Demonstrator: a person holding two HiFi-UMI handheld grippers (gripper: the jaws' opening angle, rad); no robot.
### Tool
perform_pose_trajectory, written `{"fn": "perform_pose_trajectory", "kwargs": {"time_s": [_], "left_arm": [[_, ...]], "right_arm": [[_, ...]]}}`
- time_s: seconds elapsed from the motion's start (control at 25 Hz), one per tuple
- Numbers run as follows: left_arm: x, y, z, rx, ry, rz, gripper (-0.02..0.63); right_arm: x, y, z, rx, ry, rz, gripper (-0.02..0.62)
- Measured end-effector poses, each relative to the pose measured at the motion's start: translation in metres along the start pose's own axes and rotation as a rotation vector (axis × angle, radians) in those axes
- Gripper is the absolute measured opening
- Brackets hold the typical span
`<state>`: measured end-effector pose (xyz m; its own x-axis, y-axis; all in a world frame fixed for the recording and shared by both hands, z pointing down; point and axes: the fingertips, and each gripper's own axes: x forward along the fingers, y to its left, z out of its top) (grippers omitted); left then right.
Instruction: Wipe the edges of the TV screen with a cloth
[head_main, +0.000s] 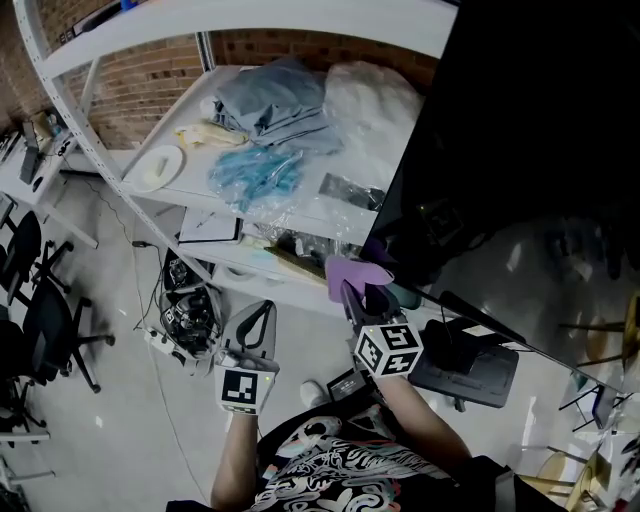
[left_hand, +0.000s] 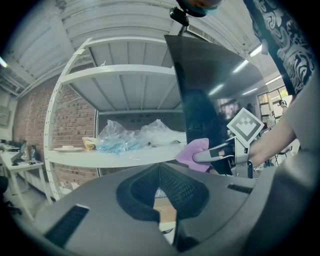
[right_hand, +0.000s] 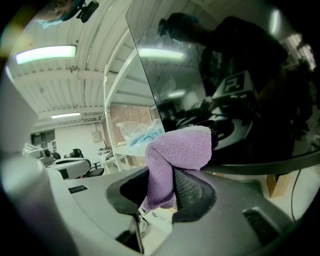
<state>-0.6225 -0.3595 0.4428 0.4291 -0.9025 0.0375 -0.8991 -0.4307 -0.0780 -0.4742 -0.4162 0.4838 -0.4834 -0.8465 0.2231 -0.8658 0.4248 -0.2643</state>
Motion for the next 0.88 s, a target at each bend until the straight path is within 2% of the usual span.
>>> {"fn": "perform_pose_trajectory", "kwargs": {"time_s": [0.88], "left_arm": [[0.000,-0.006,0.000,0.020,0.018,-0.021,0.017]], "right_arm": [[0.015,0.014,-0.003,-0.007,0.009,0.038,0.147]]}}
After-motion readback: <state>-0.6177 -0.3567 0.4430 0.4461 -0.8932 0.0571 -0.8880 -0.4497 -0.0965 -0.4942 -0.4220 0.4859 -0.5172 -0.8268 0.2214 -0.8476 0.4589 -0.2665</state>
